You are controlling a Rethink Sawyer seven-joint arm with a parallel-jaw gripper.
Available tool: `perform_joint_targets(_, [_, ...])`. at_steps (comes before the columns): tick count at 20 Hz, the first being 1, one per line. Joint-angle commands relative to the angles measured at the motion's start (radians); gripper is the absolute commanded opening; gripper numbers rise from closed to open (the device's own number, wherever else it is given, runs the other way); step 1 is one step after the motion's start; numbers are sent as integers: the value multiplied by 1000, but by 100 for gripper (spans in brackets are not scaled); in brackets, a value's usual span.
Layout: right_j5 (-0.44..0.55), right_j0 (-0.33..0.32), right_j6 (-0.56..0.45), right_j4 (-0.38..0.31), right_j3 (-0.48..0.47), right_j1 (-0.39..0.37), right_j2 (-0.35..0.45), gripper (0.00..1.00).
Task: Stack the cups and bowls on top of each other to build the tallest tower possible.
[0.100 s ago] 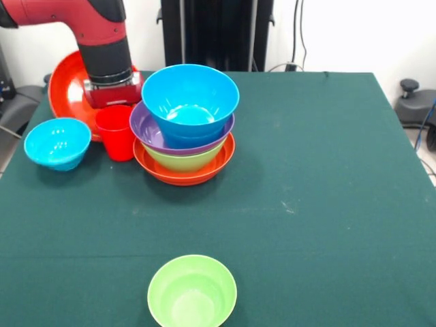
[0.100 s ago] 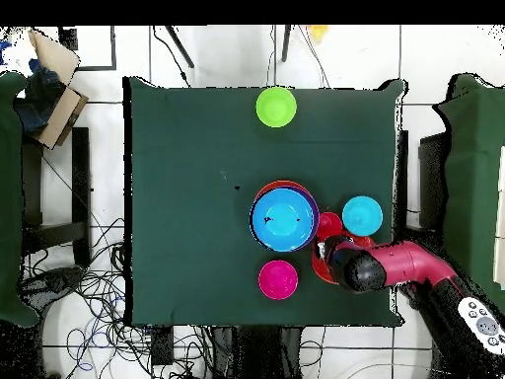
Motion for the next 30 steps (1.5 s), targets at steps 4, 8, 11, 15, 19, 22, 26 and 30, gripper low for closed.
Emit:
perform_joint_targets(4, [-57, 61, -129, -99, -76, 51, -48, 0])
perform_joint_targets(8, [-47, 58, -127, -88, -49, 20, -48, 0])
perform_joint_targets(11, [-46, 59, -120, -84, -33, 1, -50, 0])
perform_joint_targets(15, [-41, 60, -110, -73, -9, -27, -49, 0])
perform_joint_targets(19, [-22, 50, -124, -55, 16, -55, -44, 100])
perform_joint_targets(22, [-18, 41, -125, -41, 29, -74, -37, 100])
perform_joint_targets(26, [-3, 31, -128, -15, 74, -124, -28, 100])
perform_joint_targets(30, [15, 20, -144, 12, 99, -155, -15, 100])
